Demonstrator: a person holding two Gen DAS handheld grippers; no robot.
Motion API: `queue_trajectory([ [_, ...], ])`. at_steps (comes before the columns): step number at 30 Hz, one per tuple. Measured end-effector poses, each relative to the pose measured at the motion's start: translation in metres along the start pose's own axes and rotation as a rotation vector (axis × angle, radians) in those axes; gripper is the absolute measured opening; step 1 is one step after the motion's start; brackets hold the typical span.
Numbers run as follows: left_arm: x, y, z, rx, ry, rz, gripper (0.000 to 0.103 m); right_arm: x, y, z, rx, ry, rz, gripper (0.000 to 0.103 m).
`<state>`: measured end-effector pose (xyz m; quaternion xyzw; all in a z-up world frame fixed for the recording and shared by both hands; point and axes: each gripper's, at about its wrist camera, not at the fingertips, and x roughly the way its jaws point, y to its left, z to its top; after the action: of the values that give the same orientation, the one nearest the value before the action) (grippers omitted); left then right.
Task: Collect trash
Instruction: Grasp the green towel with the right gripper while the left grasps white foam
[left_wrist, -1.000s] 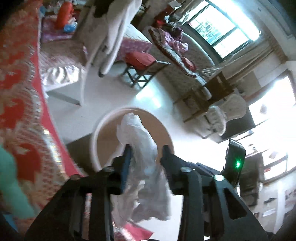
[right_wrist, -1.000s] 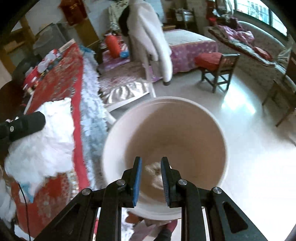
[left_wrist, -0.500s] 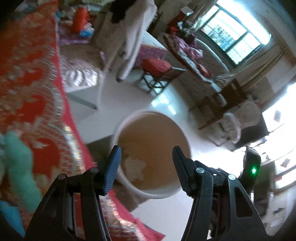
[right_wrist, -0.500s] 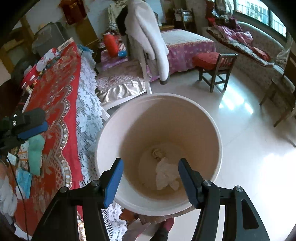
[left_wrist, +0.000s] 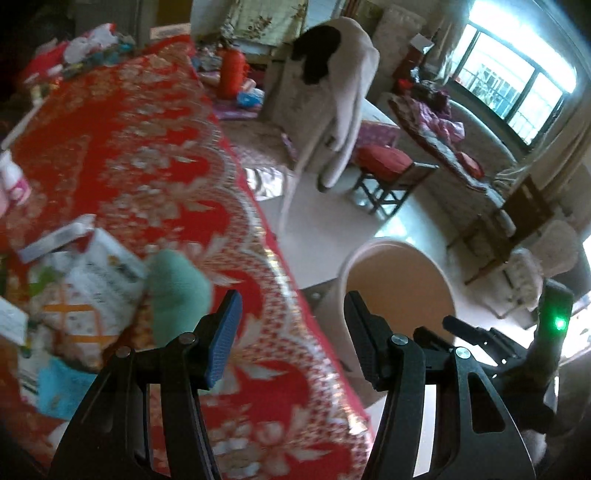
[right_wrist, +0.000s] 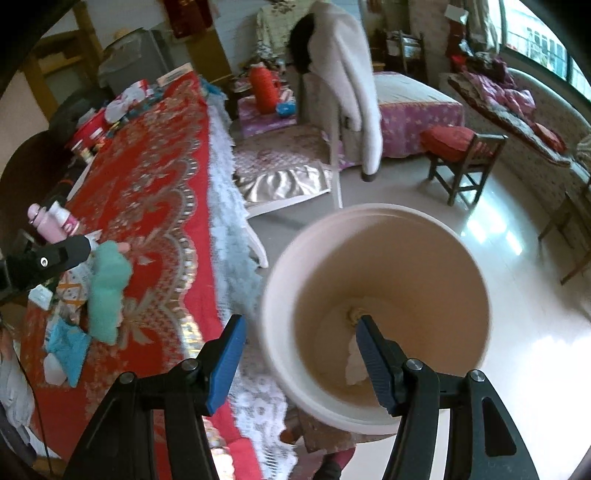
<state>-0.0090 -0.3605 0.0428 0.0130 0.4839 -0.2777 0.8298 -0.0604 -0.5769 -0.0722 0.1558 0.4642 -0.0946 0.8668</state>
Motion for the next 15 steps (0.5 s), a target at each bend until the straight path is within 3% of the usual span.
queue_trajectory([
  [15,-0.061,0.103,-0.032,-0.133,-0.063,0.140,0.056,0.017,0.111,0.001,-0.150,0.011,0.112,0.063],
])
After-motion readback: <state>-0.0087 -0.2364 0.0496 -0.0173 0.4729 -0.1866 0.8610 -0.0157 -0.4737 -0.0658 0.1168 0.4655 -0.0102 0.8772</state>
